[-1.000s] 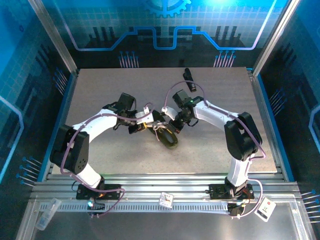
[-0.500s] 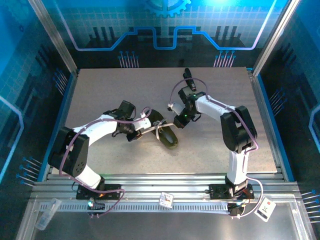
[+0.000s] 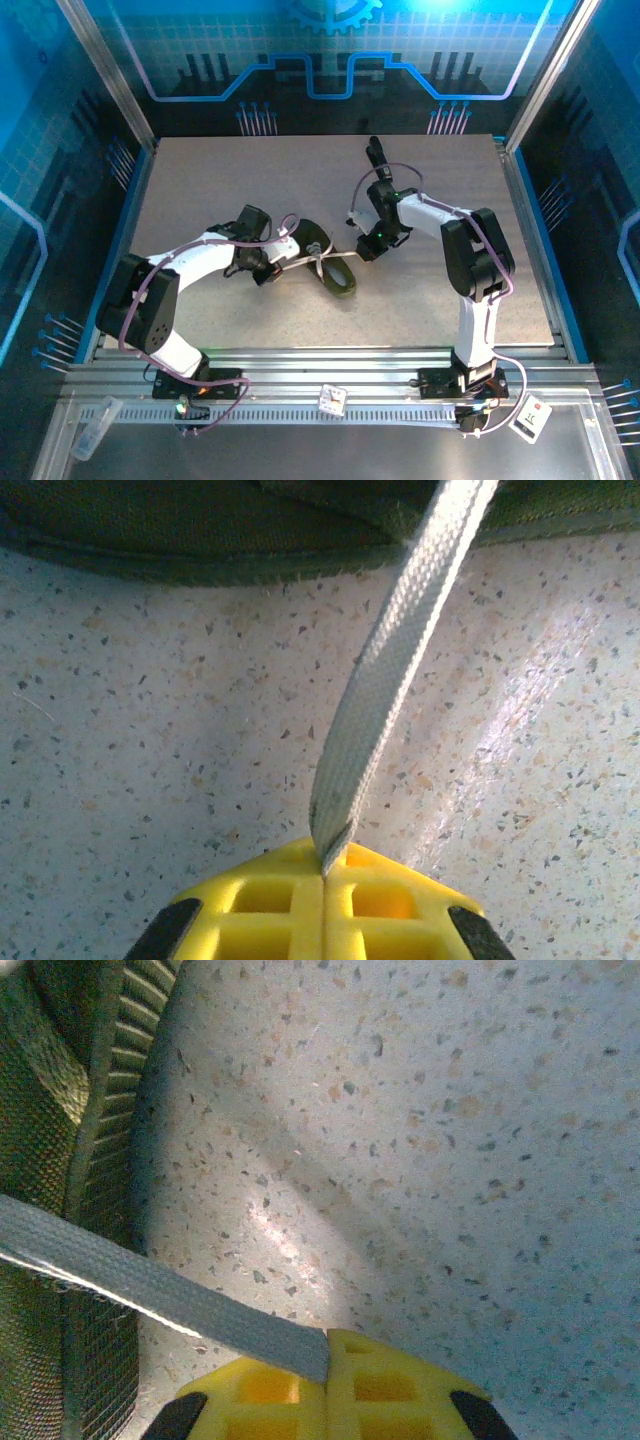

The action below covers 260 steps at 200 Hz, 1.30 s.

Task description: Tie the shoes

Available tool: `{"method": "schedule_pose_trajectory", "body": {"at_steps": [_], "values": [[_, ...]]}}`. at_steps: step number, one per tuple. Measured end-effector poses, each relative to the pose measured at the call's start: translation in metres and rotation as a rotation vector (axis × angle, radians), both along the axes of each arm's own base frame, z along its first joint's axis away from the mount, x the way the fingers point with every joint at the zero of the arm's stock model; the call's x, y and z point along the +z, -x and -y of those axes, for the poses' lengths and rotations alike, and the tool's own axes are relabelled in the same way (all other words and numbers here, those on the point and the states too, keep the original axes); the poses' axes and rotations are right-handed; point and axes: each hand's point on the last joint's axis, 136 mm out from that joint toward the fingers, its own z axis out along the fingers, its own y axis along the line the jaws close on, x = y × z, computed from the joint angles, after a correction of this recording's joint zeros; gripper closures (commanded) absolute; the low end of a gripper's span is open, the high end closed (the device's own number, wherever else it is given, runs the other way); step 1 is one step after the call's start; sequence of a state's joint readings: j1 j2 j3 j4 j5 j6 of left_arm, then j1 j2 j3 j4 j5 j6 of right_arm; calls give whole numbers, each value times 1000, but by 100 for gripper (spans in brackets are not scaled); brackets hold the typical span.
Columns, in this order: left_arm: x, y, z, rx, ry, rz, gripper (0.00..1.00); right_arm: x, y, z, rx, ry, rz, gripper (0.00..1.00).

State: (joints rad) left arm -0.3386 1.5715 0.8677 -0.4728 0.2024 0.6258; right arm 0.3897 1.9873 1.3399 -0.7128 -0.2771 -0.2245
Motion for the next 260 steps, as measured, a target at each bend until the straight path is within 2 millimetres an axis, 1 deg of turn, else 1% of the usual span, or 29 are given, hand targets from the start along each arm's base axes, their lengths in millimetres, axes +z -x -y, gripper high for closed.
{"method": "schedule_pose_trajectory", "body": {"at_steps": [65,96,118,120,123,124,125,128,134,136,138,147,157,170,186,199,224,241,260], "values": [[-3,-5,-15,70,-11,-8,100,1,1,-2,-36,-39,-30,100],[-5,-6,-20,88,-11,-14,100,-3,1,-1,-61,-47,-54,100],[-5,-6,-22,104,-8,-16,100,-1,0,-1,-77,-64,-65,100],[-5,-6,-22,107,-7,-17,100,-1,0,-1,-77,-67,-66,98],[-5,-7,-22,110,-4,-18,100,-1,0,-1,-78,-68,-67,94],[-4,-7,-22,110,-3,-17,100,-1,0,-1,-78,-68,-67,91],[-4,-7,-22,110,-3,-17,100,-1,0,-1,-78,-68,-67,91],[-4,-7,-21,112,0,-18,100,-1,0,-1,-79,-69,-69,86],[-2,-7,-21,116,7,-16,100,0,0,-2,-82,-74,-71,71],[-1,-7,-20,116,9,-14,100,0,0,-3,-84,-76,-70,67],[0,-7,-20,118,13,-13,98,1,0,-3,-90,-80,-71,64],[5,-8,-19,129,27,-1,84,3,1,-4,-96,-95,-63,55],[13,-10,-18,140,46,24,77,8,5,-5,-105,-122,-61,47],[26,-12,-17,155,75,66,67,18,11,-6,-135,-165,-63,40],[46,-14,-15,167,114,135,58,28,18,-6,-168,-210,-57,37],[62,-14,-15,174,144,189,55,32,24,-6,-187,-238,-53,36],[90,-15,-15,176,181,276,53,27,38,-3,-228,-247,-67,38],[100,-13,-13,165,200,306,52,18,52,-3,-245,-234,-91,39],[101,-10,-11,141,209,309,51,15,67,-10,-234,-222,-103,40]]}}
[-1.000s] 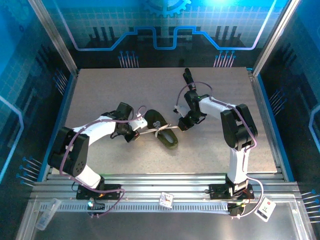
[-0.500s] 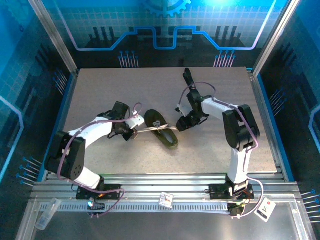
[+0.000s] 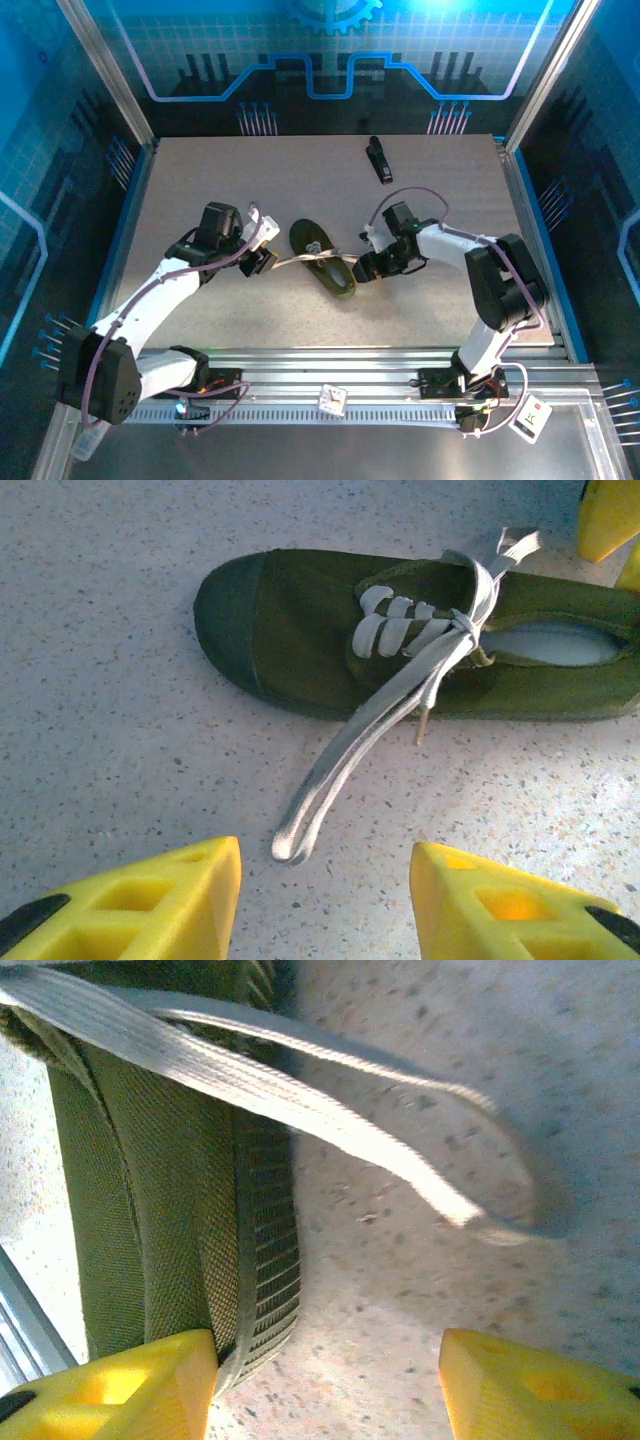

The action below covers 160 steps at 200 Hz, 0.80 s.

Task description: Tie the shoes

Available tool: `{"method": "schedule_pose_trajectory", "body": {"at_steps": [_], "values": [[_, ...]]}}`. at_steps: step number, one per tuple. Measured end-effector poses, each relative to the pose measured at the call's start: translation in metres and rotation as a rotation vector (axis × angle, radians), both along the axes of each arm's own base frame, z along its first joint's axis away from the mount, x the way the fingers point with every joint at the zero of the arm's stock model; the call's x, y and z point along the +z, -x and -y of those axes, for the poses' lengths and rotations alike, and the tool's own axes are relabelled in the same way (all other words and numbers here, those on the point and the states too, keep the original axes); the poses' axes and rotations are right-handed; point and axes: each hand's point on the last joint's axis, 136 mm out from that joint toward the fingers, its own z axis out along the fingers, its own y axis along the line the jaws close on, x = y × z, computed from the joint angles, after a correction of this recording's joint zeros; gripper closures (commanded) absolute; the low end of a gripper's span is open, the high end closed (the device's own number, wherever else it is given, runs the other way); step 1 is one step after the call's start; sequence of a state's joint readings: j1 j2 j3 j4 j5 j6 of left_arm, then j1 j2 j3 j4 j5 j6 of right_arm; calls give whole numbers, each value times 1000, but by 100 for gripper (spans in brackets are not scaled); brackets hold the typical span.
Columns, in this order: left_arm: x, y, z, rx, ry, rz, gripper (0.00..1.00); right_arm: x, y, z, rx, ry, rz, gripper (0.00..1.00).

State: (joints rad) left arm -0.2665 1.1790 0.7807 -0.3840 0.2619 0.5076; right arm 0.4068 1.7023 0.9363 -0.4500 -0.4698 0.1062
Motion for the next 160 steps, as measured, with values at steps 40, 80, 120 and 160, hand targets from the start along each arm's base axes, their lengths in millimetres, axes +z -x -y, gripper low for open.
{"method": "schedule_pose_trajectory", "body": {"at_steps": [40,80,120,160], "values": [[-20,6,18,-132,-41,-21,50,6,17,-24,41,-7,20,42],[-38,-7,36,-270,-108,-30,50,12,19,-29,35,-4,33,41],[-34,-19,46,-361,-117,54,51,52,4,-26,24,-28,119,41],[-37,-30,56,-417,-111,74,55,86,-34,-39,27,-86,215,41]]}}
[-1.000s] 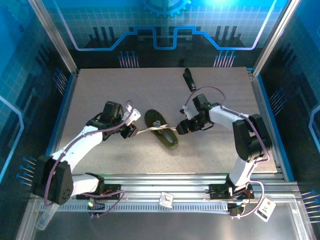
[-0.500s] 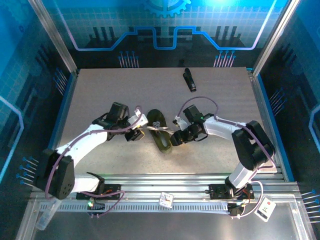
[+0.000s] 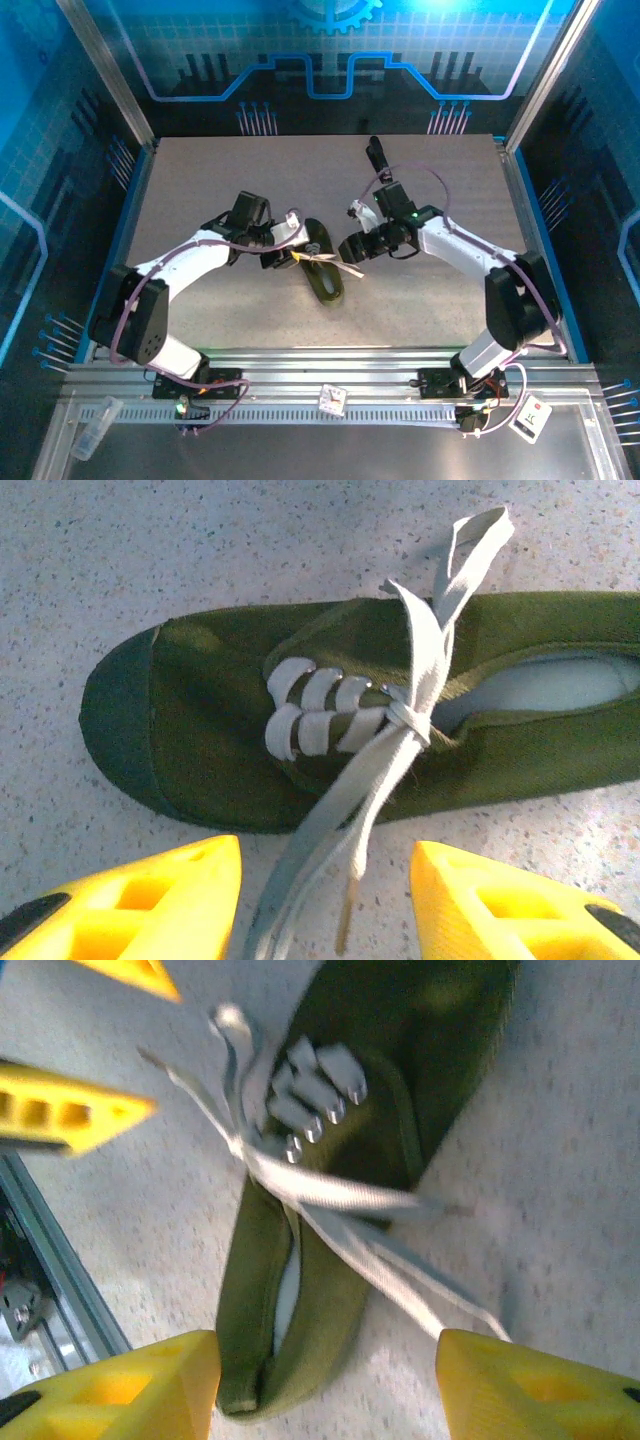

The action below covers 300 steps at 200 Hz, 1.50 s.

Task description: Tie the shoes

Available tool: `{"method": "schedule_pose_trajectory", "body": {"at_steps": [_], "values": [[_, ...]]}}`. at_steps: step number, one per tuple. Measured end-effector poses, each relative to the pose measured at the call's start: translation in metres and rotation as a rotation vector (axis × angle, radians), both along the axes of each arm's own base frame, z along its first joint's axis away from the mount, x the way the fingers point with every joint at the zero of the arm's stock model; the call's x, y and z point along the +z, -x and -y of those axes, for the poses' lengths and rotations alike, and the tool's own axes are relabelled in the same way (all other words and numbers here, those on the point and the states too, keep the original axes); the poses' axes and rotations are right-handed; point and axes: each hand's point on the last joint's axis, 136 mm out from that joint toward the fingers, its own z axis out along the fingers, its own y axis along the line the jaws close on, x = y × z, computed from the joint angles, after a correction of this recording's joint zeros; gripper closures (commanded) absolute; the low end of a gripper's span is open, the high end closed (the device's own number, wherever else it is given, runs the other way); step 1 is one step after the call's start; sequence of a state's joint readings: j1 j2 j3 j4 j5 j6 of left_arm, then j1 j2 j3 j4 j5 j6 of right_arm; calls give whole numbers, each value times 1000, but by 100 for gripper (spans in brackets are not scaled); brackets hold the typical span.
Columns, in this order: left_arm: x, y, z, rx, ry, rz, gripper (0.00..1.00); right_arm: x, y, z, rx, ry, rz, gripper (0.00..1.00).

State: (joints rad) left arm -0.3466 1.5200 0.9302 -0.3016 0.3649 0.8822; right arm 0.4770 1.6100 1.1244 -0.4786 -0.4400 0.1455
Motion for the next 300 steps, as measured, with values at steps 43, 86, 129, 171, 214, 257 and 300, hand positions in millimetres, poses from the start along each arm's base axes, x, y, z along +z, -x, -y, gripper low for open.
{"method": "schedule_pose_trajectory", "body": {"at_steps": [43,86,129,171,214,257,300], "values": [[-14,-3,6,-37,-8,-28,76,-3,-33,-33,65,-25,21,41],[-17,-2,7,-50,-3,-33,100,-12,-42,-65,140,-44,18,41],[-4,-5,10,-37,31,4,100,-24,-37,-76,179,-65,-14,45],[8,-1,10,-22,66,28,100,-34,-34,-83,202,-90,-40,55],[2,8,7,-19,61,13,100,-33,-38,-85,206,-92,-32,57],[6,9,6,-18,65,23,100,-33,-38,-85,208,-91,-31,57],[6,9,5,-6,69,17,100,-38,-35,-84,230,-90,-6,55]]}}
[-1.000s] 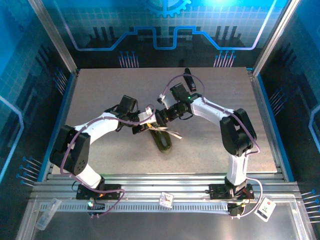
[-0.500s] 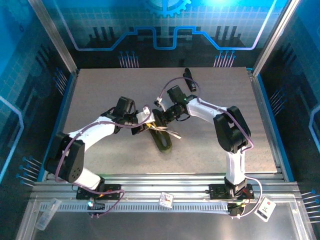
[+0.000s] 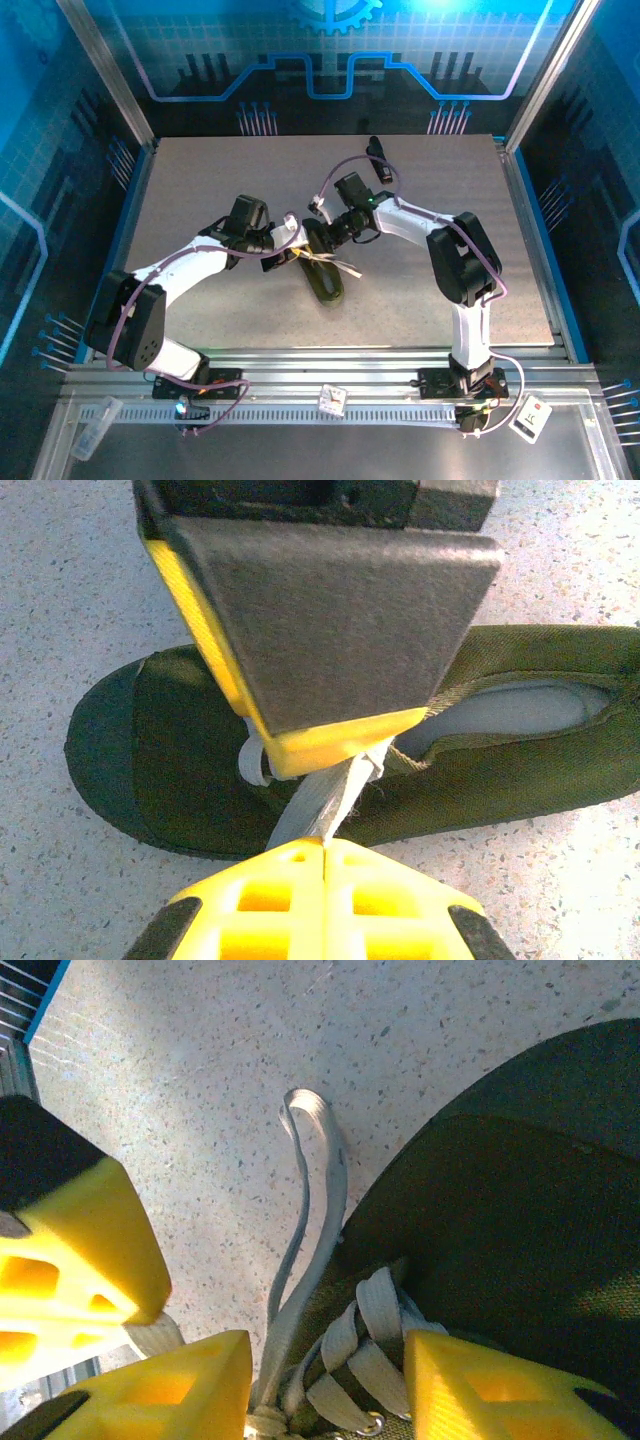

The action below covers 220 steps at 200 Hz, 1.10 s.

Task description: Tie the shoes

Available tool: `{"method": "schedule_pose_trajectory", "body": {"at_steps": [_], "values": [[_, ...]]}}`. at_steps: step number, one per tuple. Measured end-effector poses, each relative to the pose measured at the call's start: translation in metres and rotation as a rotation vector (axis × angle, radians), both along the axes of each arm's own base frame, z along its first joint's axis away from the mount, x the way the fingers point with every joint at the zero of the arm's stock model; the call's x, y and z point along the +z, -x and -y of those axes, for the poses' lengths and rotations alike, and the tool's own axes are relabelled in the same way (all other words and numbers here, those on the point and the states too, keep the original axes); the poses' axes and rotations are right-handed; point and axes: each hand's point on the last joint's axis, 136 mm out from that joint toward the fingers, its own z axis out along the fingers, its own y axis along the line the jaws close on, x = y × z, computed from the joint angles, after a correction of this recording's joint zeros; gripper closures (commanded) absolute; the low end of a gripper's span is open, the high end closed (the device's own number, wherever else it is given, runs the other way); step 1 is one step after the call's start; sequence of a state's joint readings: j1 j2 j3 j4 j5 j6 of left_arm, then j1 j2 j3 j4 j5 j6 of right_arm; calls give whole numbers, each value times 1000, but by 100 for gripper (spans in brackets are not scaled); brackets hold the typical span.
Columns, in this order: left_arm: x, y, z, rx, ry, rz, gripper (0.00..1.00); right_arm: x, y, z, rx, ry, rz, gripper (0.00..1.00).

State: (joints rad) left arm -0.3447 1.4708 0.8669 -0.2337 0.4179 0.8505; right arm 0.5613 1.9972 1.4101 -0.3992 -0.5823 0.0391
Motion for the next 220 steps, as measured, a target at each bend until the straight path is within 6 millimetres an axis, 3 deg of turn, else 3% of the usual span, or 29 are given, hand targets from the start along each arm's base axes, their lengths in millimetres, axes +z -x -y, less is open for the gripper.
{"method": "schedule_pose_trajectory", "body": {"at_steps": [58,169,220], "values": [[1,-1,-2,18,24,-21,100,2,15,-6,85,9,102,55],[0,-5,-11,58,35,-42,100,-2,13,-5,127,33,167,63],[-1,11,-18,82,32,-75,100,-9,11,-2,129,53,168,64]]}}
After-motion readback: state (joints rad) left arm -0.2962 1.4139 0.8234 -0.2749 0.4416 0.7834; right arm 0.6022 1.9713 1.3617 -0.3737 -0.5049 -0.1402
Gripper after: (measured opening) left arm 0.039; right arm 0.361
